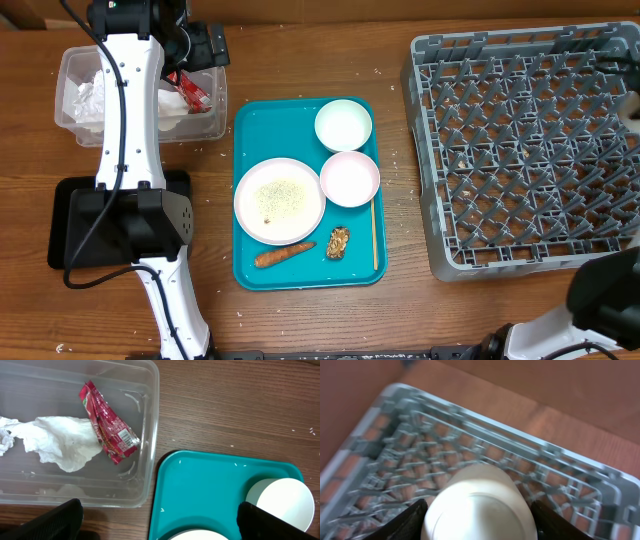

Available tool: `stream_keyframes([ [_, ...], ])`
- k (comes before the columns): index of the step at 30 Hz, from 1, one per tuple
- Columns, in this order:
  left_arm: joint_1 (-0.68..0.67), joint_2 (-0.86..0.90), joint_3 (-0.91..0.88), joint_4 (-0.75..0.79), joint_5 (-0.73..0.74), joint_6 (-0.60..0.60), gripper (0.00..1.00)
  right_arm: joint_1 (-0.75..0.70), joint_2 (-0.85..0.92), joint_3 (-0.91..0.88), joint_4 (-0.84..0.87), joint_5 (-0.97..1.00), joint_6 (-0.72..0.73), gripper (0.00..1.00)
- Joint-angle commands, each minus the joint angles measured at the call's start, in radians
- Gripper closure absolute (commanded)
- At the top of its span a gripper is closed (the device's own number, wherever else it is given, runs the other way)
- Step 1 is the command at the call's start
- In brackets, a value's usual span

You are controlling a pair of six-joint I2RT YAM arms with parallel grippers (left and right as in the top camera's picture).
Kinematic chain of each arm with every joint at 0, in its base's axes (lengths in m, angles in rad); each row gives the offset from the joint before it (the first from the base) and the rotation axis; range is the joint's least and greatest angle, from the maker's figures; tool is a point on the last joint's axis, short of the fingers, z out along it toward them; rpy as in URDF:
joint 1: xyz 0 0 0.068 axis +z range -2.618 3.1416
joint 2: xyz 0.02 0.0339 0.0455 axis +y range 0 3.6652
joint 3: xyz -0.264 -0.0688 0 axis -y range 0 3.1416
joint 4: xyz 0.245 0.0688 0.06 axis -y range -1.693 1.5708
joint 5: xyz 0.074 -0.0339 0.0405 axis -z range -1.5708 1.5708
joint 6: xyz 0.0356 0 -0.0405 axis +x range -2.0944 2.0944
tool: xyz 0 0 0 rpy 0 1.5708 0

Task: Sort waste into correct bins and load items into the dishwasher
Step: 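Carry the cup right and place it in the dish rack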

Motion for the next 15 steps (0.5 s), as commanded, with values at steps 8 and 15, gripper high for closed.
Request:
stream_keyframes([
  [8, -0.006, 0.001, 0.014, 0.003, -0.003, -0.009, 0.00, -0.128, 0.093, 0.010, -0.023, -0.213, -0.013, 0.16],
  [15, -0.006, 0.001, 0.014, 0.003, -0.003, -0.009, 0.00, -0.103, 0.092, 0.010, -0.072, -0.243, -0.011, 0.02],
])
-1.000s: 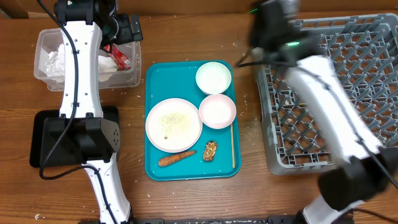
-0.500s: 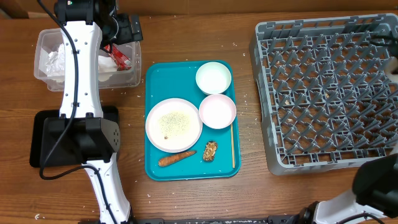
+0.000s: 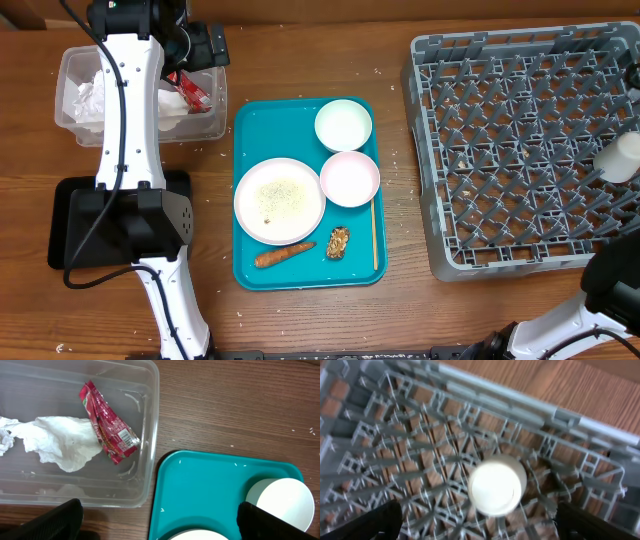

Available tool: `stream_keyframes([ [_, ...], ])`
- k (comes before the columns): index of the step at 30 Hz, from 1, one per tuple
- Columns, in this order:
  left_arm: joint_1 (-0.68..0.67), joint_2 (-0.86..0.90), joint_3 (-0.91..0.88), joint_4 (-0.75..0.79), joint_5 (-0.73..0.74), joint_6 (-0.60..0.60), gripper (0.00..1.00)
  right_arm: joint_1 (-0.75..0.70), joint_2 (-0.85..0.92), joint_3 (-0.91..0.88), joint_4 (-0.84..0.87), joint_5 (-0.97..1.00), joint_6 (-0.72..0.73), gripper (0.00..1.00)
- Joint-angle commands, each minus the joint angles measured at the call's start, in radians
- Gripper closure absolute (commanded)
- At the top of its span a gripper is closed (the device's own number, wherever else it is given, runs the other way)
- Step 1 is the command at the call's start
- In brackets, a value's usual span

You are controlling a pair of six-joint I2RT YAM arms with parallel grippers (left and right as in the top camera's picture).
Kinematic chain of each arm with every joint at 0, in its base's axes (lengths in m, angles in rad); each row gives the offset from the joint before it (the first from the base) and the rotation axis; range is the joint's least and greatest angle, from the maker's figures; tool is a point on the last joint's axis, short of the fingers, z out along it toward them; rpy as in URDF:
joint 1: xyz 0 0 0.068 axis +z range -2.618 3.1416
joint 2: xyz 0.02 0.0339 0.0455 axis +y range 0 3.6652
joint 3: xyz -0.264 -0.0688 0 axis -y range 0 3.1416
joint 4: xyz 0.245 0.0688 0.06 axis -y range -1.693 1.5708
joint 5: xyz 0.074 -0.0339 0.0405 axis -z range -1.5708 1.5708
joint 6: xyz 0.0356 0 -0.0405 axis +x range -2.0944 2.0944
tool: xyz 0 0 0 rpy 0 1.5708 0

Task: Sort waste into correct bins and load items into the dishwasher
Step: 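Carry the cup right and place it in the dish rack, then move the right gripper back to the white bowl on the tray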

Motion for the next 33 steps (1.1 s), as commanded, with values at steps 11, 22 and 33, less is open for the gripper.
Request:
stream_keyframes([
  [11, -0.006, 0.001, 0.014, 0.003, -0.003, -0.010, 0.00, 0.329, -0.046, 0.011, 0.007, -0.369, -0.077, 0.12],
  [22, -0.006, 0.001, 0.014, 0.003, -0.003, -0.010, 0.00, 0.868, 0.039, 0.006, 0.219, -0.238, -0.074, 0.10],
  [33, -0.006, 0.001, 0.014, 0.003, -0.003, -0.010, 0.00, 1.102, 0.306, 0.006, 0.316, -0.156, -0.069, 0.14],
])
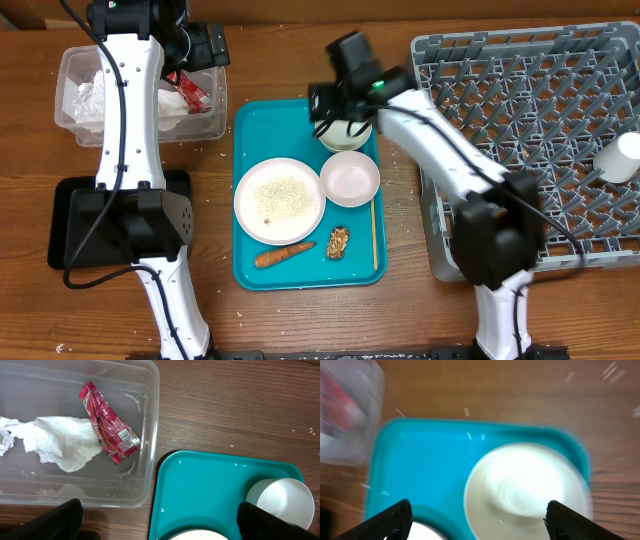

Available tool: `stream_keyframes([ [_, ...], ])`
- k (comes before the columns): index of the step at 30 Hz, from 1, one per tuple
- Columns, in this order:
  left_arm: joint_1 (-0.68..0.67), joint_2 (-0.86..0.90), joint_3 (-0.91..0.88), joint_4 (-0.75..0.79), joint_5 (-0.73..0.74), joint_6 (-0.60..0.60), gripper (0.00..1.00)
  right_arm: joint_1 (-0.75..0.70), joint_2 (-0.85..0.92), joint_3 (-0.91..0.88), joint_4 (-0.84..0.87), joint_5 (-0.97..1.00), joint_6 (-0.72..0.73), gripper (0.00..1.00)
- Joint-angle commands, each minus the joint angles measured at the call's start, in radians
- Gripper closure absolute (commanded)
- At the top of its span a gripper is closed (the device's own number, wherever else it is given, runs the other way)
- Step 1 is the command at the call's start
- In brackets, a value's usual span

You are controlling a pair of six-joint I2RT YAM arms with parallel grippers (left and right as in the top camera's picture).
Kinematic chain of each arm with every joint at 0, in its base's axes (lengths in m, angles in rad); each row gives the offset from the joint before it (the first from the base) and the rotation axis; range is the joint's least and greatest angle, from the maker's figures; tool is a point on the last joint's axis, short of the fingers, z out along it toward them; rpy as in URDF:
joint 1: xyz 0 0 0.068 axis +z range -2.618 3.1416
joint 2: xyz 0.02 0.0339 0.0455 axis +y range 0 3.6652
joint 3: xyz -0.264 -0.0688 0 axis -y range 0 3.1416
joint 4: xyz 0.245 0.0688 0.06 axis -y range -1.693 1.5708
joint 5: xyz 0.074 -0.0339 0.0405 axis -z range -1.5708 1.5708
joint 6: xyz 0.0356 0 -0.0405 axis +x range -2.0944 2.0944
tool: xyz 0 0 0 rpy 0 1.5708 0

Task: Sort waste into correct bins and load items into the dishwasher
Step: 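Move the right gripper back to the white bowl on the tray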

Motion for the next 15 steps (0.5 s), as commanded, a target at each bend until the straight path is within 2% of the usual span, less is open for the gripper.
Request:
stream_keyframes([
  [1, -0.006, 0.001, 0.014, 0.003, -0.003, -0.010, 0.00, 0.029, 0.054, 0.005, 0.014, 0.043, -0.004, 0.14],
  [10, -0.006, 0.001, 0.014, 0.003, -0.003, -0.010, 0.00, 0.081, 0.130, 0.005, 0.026, 0.111, -0.035, 0.21],
  [12, -0.006, 0.001, 0.014, 0.003, -0.003, -0.010, 0.00, 0.087, 0.146, 0.005, 0.032, 0.111, -0.035, 0.25],
  [15, -0.006, 0.001, 0.014, 0.003, -0.003, -0.010, 0.00, 0.093, 0.149, 0.005, 0.032, 0.138, -0.034, 0.39],
])
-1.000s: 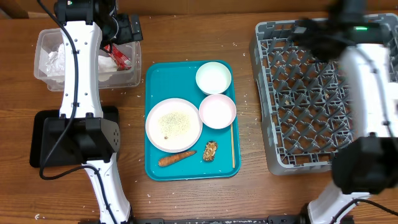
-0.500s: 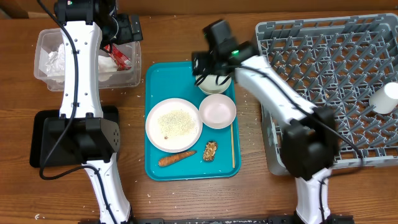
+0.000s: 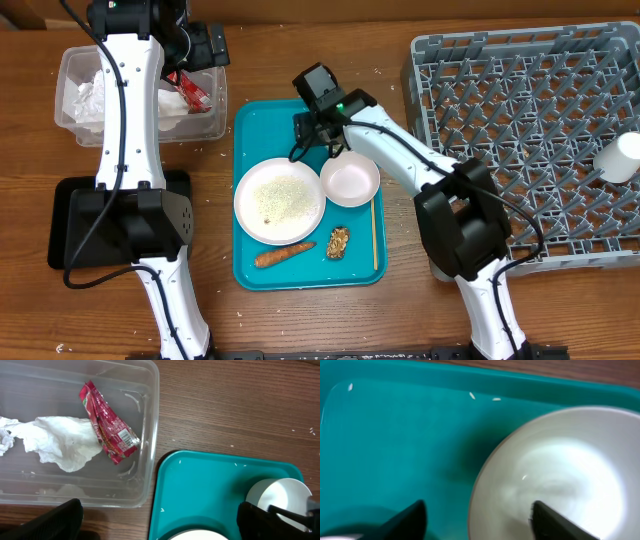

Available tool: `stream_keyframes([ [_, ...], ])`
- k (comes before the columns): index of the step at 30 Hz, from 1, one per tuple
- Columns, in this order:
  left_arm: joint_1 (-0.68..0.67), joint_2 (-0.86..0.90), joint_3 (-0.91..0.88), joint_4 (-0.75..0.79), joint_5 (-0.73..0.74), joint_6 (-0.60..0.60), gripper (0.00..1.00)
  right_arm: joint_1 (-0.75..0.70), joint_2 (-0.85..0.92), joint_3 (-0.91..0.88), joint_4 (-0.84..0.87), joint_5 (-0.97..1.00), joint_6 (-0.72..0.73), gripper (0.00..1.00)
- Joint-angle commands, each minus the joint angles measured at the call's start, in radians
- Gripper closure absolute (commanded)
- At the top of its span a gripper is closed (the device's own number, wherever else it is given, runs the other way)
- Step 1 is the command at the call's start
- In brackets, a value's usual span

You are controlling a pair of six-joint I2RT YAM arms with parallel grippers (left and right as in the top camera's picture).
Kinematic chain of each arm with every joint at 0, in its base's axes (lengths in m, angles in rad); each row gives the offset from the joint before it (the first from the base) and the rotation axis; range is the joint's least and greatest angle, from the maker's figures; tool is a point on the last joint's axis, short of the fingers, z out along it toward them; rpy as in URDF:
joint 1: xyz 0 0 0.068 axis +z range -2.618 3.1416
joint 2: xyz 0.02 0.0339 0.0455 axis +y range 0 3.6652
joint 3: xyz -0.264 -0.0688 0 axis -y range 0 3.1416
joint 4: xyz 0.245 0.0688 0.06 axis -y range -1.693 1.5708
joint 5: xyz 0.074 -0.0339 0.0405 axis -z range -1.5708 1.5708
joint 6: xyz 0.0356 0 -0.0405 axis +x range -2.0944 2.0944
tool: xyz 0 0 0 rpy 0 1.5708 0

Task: Sort waste into correct bins and load items into the dishwasher
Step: 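Move the right gripper back to the white bowl on the tray, then grasp the white bowl with the right gripper and lift it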

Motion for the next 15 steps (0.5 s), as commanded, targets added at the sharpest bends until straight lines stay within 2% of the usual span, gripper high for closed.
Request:
stream_keyframes([
  [1, -0.006, 0.001, 0.014, 0.003, -0.003, -0.009, 0.00, 0.010, 0.023, 0.009, 0.004, 0.049, -0.002, 0.41],
  [9, -0.006, 0.001, 0.014, 0.003, -0.003, -0.009, 0.00, 0.020, 0.008, 0.033, -0.014, 0.048, 0.003, 0.73],
  [13, -0.006, 0.001, 0.014, 0.003, -0.003, -0.009, 0.00, 0.020, -0.015, 0.129, -0.087, 0.047, 0.006, 0.92],
  [15, -0.006, 0.001, 0.014, 0.003, -0.003, -0.009, 0.00, 0.013, -0.024, 0.189, -0.134, 0.047, 0.006, 0.96],
])
